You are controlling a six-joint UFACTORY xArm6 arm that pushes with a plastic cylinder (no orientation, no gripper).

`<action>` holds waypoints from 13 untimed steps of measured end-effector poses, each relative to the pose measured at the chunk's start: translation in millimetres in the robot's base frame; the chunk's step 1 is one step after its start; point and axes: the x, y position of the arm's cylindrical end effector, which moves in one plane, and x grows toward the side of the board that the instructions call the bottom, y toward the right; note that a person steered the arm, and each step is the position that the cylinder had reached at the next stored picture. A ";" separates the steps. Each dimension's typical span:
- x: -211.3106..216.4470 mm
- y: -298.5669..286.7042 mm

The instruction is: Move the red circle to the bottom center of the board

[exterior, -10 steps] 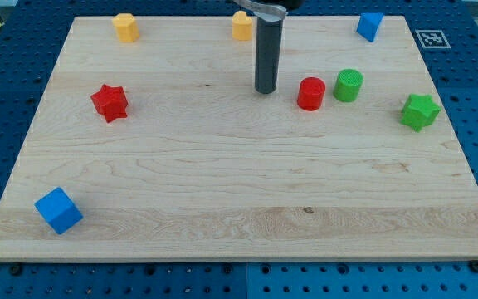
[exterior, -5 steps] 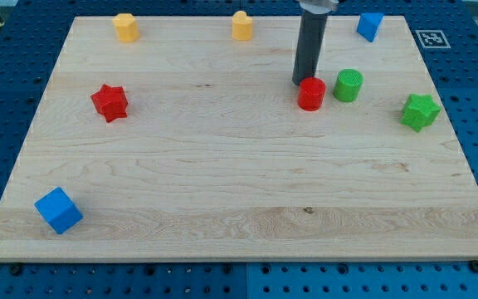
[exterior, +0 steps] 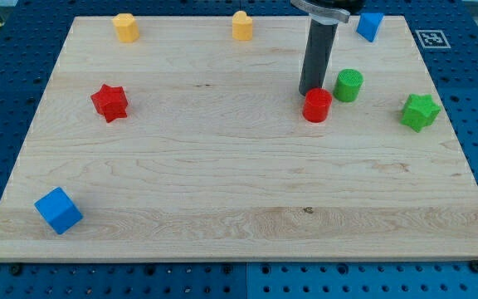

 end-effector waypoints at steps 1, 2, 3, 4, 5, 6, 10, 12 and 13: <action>0.0 0.0; 3.3 4.2; 4.9 11.5; 8.2 19.9; 19.5 24.7; 32.3 24.8; 53.4 23.1; 64.0 23.1; 64.0 13.5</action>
